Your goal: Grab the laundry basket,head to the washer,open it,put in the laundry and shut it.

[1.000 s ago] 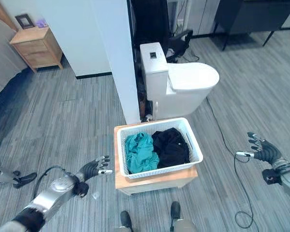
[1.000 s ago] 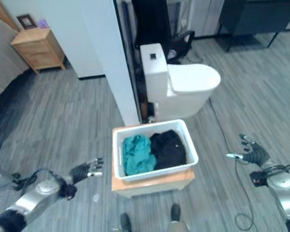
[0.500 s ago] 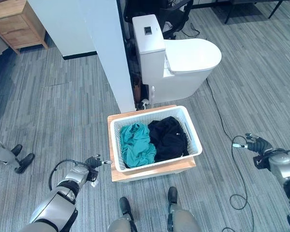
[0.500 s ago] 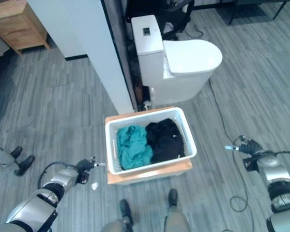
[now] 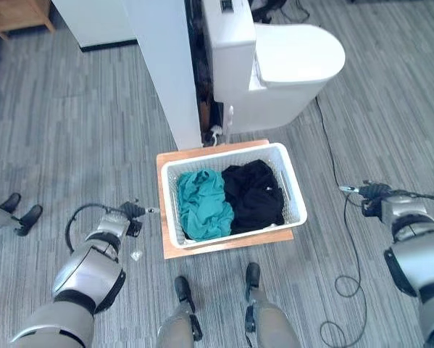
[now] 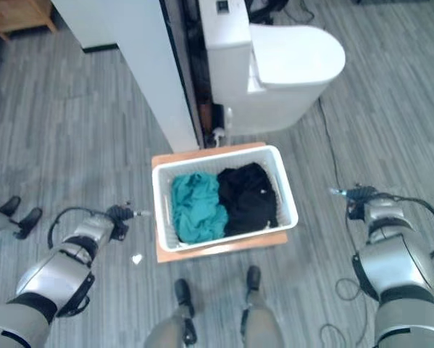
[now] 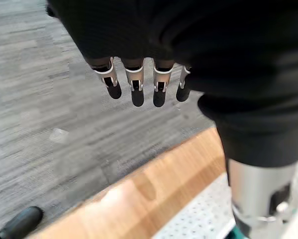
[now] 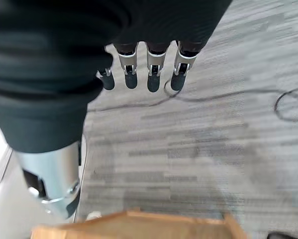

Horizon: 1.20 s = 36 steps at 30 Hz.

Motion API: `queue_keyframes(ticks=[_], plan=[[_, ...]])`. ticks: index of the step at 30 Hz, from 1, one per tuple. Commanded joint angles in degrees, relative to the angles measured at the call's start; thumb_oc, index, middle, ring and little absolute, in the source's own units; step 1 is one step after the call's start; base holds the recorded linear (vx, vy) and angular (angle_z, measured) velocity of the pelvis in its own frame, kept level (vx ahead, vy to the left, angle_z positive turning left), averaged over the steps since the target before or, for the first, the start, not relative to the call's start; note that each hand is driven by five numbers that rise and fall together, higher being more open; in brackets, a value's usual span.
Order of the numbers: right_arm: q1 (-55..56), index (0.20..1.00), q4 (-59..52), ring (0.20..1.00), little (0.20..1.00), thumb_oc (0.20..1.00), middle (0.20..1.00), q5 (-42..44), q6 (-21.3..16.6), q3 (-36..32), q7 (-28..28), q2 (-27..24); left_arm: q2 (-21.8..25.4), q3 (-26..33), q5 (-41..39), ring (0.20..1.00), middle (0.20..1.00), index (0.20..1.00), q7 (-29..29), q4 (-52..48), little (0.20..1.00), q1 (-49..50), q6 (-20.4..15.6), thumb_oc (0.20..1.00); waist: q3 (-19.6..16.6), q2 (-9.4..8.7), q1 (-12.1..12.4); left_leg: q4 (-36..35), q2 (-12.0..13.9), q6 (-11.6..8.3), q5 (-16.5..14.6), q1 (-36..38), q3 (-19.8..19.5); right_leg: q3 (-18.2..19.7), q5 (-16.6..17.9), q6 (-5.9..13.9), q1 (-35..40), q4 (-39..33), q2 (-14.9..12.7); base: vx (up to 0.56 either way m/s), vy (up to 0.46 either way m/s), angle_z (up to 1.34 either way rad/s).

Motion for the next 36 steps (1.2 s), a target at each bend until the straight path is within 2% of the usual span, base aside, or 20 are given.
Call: queue_keyframes(ticks=[1, 6, 8, 10, 14, 22, 29, 36], plan=[[-7.3, 1.000, 2.6, 1.000, 1.000, 1.000, 1.000, 1.0, -0.2, 3.1, -1.6, -0.8, 0.4, -3.7, 0.3, 1.000, 1.000, 1.000, 2.2, 3.9, 1.000, -5.5, -0.4, 1.000, 1.8, 0.92, 1.3, 0.4, 0.4, -0.87, 0.8, 0.6, -5.3, 2.0, 1.6, 3.66, -0.8, -0.1, -2.4, 0.00, 0.000, 0.00], [-10.1, 1.000, 2.5, 1.000, 1.000, 1.000, 1.000, 0.7, 0.0, 5.2, -2.4, 3.3, 0.1, -4.3, -0.7, 1.000, 1.000, 1.000, 3.0, 3.6, 1.000, -7.4, -0.2, 1.000, 2.7, 0.87, 1.5, 0.4, 0.2, -0.88, 1.4, -1.3, -6.0, 2.0, 2.1, 3.70, -2.2, -0.1, -2.6, 0.00, 0.000, 0.00], [-9.9, 1.000, 0.3, 1.000, 1.000, 1.000, 1.000, 0.7, 0.0, 6.3, -2.4, 6.3, -0.2, -4.7, -0.6, 1.000, 1.000, 1.000, 3.6, 3.1, 1.000, -7.4, -0.4, 1.000, 2.9, 0.73, 1.5, 0.4, 0.1, -0.81, 1.4, -1.4, -6.7, 1.8, 2.0, 3.64, -2.1, -0.1, -2.7, 0.03, 0.021, 0.04], [-9.4, 1.000, -1.2, 1.000, 1.000, 1.000, 1.000, 1.4, -0.1, 6.7, -2.5, 7.0, -0.1, -4.9, -0.8, 1.000, 1.000, 1.000, 3.9, 2.9, 1.000, -7.3, -0.6, 1.000, 2.9, 0.52, 1.5, 0.4, 0.1, -0.74, 1.4, -1.1, -6.8, 1.7, 2.0, 3.60, -1.8, -0.1, -2.7, 0.01, 0.005, 0.02], [-7.9, 1.000, -7.1, 1.000, 1.000, 1.000, 1.000, 4.1, -0.3, 8.5, -1.7, 10.3, 0.7, -4.8, -0.8, 1.000, 1.000, 1.000, 4.2, 3.0, 1.000, -6.6, -0.8, 1.000, 2.8, -0.80, 1.2, 0.4, 0.0, -0.49, 0.9, -0.3, -6.8, 1.5, 1.7, 3.35, -0.7, -0.1, -2.5, 0.00, 0.003, 0.01], [-7.5, 1.000, -6.9, 1.000, 1.000, 1.000, 1.000, 3.6, 0.3, 10.1, -1.5, 12.8, 0.6, -5.2, -1.9, 1.000, 1.000, 1.000, 4.5, 2.3, 1.000, -7.3, -0.8, 1.000, 3.9, -2.10, 1.4, 0.4, 0.0, -0.31, 1.1, -1.2, -6.6, 1.2, 2.0, 3.35, -1.4, -0.1, -2.5, -0.02, 0.001, 0.00], [-8.7, 1.000, 1.0, 1.000, 1.000, 1.000, 1.000, 1.5, 1.2, 8.8, -2.1, 14.1, -3.0, -6.5, -2.0, 1.000, 1.000, 1.000, 4.6, 2.1, 1.000, -9.1, -0.3, 1.000, 4.8, -1.35, 1.7, 0.4, -0.3, -0.27, 1.7, -3.3, -7.8, 0.5, 2.2, 3.41, -2.5, -0.1, -2.8, 0.00, 0.003, 0.05], [-9.3, 1.000, 2.7, 1.000, 1.000, 1.000, 1.000, 3.6, 0.7, 6.8, -3.1, 13.7, -4.1, -7.3, -1.7, 1.000, 1.000, 1.000, 5.0, 1.9, 1.000, -10.6, -0.1, 1.000, 5.3, -0.64, 1.6, 0.4, -0.6, -0.19, 1.7, -4.4, -8.0, 1.0, 2.4, 3.49, -3.6, -0.1, -2.8, 0.00, 0.003, 0.02]])
